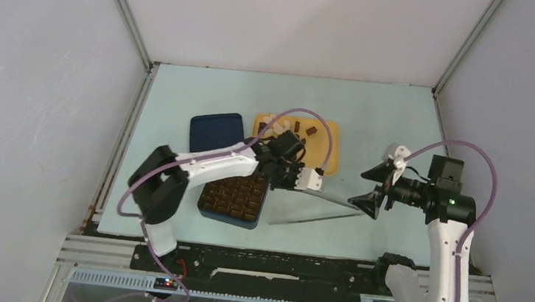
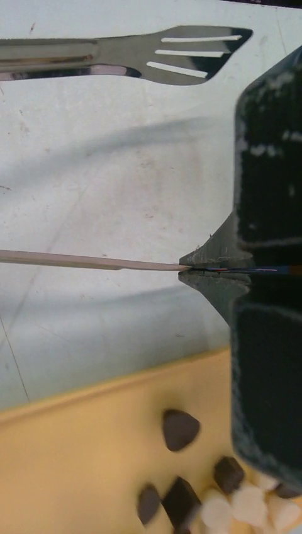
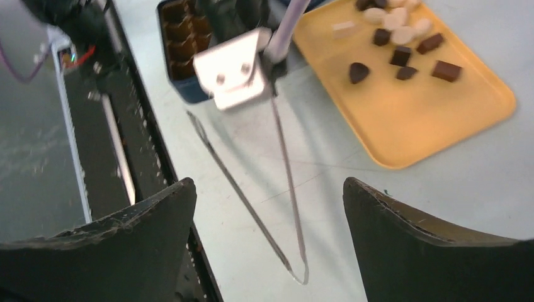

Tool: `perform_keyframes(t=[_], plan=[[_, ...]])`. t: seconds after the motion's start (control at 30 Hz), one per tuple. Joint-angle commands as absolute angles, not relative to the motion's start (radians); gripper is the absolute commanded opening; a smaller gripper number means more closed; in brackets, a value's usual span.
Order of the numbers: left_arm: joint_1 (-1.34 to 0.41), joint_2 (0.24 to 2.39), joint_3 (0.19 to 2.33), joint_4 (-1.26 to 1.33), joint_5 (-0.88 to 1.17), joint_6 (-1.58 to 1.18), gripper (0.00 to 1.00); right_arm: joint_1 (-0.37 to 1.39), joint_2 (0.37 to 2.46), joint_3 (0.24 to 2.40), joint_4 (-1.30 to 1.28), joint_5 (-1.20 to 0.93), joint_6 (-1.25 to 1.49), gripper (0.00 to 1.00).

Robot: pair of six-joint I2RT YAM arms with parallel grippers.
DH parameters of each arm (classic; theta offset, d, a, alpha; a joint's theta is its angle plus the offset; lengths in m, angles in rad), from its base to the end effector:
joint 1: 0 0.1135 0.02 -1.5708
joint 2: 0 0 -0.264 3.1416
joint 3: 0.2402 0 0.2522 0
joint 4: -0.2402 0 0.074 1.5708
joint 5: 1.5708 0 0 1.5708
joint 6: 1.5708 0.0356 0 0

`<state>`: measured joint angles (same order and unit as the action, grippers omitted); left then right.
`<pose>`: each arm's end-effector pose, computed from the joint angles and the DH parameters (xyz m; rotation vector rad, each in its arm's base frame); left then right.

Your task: Pack the chocolate

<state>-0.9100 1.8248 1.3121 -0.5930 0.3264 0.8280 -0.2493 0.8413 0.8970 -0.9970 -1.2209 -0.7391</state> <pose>0.2227 -0.3051 0.2049 2.0940 1.6346 -0.4625 0.1401 -0.0012 0.3142 -0.8802 1.7378 0.8764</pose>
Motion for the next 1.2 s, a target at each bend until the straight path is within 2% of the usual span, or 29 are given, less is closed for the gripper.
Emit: perform_keyframes(t=[0.0,0.27,0.57,0.73,0.87,1.0,1.17], plan=[[-0.892,1.637,1.192,-0.46,0.413,0.855,0.0,-0.085,0.855,0.948,-1.112,-1.078,-0.99,0.89],[-0.864,1.525,1.117,-0.463,0.455,0.831,0.0,0.253,1.04,1.066,-1.288,-0.862,-1.111,0.87],[-0.821,1.494,1.12,-0.453,0.526,0.757,0.0,0.448,1.174,1.101,-1.166,-0.709,-0.936,0.86],[-0.795,1.487,1.125,-0.443,0.597,0.718,0.0,0.503,1.192,1.101,-1.054,-0.612,-0.819,0.83],[-0.745,1.507,1.155,-0.442,0.691,0.64,0.0,0.51,1.185,1.089,-1.031,-0.613,-0.818,0.82],[-0.738,1.494,1.137,-0.413,0.703,0.636,0.0,0.515,1.175,1.055,-1.005,-0.616,-0.814,0.82],[-0.738,1.493,1.148,-0.413,0.72,0.625,0.0,0.522,1.168,1.03,-0.973,-0.635,-0.811,0.76]])
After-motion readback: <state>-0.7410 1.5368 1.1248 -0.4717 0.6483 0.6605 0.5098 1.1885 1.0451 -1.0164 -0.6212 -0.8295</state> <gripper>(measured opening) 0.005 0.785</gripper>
